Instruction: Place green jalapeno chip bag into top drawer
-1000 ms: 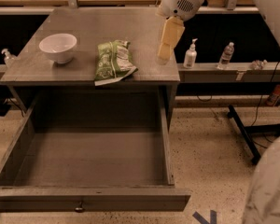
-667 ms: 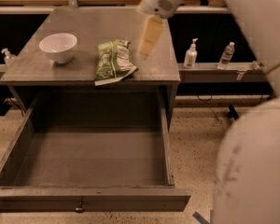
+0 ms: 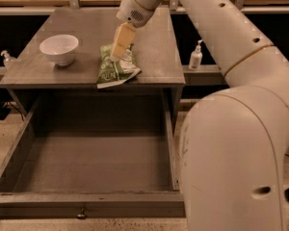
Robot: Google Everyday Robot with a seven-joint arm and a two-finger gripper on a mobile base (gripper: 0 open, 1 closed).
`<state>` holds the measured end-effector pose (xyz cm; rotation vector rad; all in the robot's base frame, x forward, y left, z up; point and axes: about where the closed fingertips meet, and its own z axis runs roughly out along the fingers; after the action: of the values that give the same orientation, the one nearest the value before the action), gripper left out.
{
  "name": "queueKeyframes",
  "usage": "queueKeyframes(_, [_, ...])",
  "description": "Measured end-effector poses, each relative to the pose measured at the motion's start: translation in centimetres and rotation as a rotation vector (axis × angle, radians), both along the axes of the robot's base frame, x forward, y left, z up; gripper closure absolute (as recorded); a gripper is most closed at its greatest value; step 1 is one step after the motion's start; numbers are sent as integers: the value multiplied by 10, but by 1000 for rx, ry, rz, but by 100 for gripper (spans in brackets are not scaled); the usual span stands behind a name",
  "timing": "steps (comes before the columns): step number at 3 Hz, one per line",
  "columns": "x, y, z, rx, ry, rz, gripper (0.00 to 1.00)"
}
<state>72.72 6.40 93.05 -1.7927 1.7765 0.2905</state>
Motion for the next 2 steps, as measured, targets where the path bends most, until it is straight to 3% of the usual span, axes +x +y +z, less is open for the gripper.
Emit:
queueKeyframes(1, [13,10,-31,2,61,-89,0])
queueKeyframes(2, [17,26,-56,13,111,-135,3])
